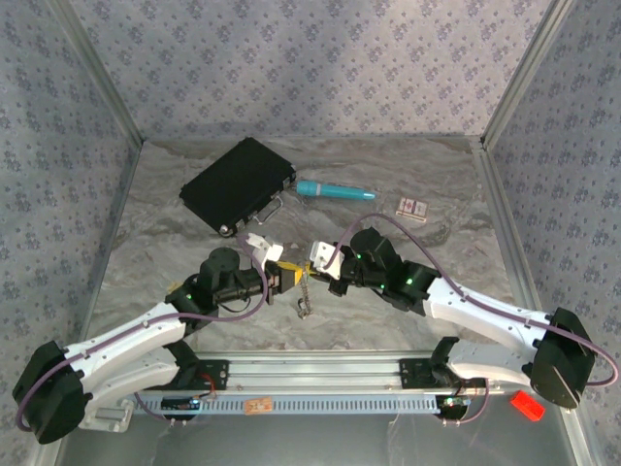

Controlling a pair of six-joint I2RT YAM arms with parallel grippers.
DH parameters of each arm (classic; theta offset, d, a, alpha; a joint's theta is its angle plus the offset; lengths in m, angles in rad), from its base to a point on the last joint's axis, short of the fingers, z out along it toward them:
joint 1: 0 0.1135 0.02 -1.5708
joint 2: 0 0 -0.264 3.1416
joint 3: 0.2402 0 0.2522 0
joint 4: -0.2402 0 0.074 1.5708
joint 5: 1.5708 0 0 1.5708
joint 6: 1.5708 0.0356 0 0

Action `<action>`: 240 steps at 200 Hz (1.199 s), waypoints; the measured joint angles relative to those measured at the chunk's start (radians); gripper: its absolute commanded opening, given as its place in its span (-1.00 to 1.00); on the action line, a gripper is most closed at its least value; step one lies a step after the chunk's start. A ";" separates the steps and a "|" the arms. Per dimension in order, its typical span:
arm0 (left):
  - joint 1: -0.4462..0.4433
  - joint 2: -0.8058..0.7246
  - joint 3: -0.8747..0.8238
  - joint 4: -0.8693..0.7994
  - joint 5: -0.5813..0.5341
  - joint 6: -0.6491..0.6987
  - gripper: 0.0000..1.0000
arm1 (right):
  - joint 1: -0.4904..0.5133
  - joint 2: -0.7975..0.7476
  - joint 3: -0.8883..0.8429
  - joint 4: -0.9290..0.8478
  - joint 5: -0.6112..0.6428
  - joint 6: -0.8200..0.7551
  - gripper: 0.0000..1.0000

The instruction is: Put the keys on the keyring

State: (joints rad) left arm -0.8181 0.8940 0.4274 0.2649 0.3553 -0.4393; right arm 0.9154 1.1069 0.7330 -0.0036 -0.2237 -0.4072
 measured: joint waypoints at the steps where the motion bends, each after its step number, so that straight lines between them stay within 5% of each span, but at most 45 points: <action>1: 0.000 0.000 0.000 0.000 0.000 0.000 -1.00 | 0.000 0.000 0.000 0.000 0.000 0.000 -1.00; 240: 0.009 0.000 0.000 -0.012 0.018 0.000 -1.00 | 0.000 0.002 0.000 -0.032 -0.055 -0.001 -1.00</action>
State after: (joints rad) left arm -0.8093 0.8944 0.4274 0.2531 0.3737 -0.4397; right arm 0.9150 1.1088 0.7326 -0.0357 -0.2783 -0.4084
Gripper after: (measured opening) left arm 0.043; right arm 0.052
